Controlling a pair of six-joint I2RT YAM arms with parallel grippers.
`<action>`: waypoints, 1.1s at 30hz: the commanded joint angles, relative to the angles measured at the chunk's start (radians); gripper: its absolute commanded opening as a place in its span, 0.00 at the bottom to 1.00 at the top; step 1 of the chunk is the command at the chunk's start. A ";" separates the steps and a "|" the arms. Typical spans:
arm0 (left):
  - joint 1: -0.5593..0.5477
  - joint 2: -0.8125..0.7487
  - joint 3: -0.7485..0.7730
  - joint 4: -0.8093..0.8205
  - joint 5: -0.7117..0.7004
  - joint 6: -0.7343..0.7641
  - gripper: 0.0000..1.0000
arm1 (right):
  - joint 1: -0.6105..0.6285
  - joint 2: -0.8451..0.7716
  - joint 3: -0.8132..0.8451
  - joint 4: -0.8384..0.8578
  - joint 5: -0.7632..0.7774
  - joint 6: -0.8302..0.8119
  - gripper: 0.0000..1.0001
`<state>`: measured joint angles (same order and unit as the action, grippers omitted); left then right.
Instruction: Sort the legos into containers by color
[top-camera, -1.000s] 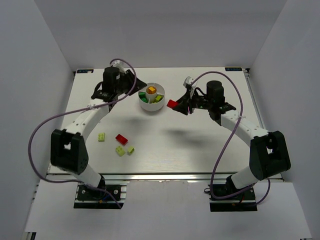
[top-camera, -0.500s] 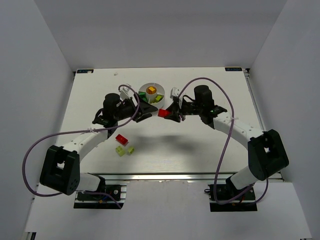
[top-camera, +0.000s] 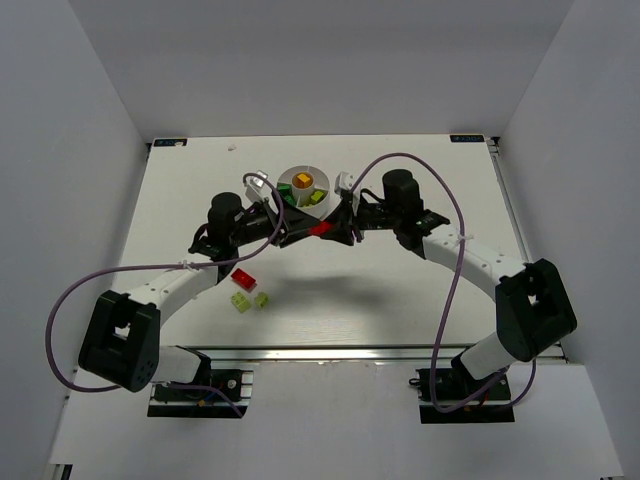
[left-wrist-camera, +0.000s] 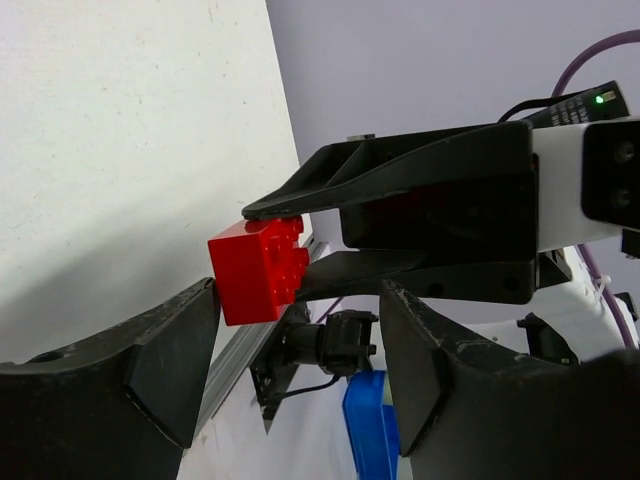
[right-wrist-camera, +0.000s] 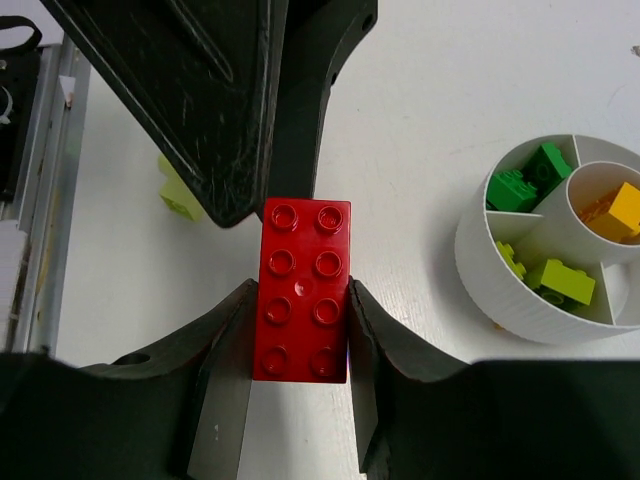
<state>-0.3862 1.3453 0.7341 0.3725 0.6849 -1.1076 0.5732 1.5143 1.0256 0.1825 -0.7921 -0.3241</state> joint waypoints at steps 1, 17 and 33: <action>-0.008 -0.035 -0.015 0.034 0.024 -0.005 0.74 | 0.011 0.001 0.045 0.069 -0.029 0.052 0.00; -0.008 0.009 0.016 0.085 0.034 -0.028 0.24 | 0.017 -0.002 0.044 0.091 -0.026 0.080 0.19; 0.142 0.113 0.435 -0.593 -0.350 0.450 0.00 | -0.015 -0.054 -0.042 -0.003 0.183 -0.065 0.84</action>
<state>-0.2649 1.4094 1.0229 -0.0074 0.5175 -0.8516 0.5735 1.5059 1.0016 0.2115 -0.6361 -0.3336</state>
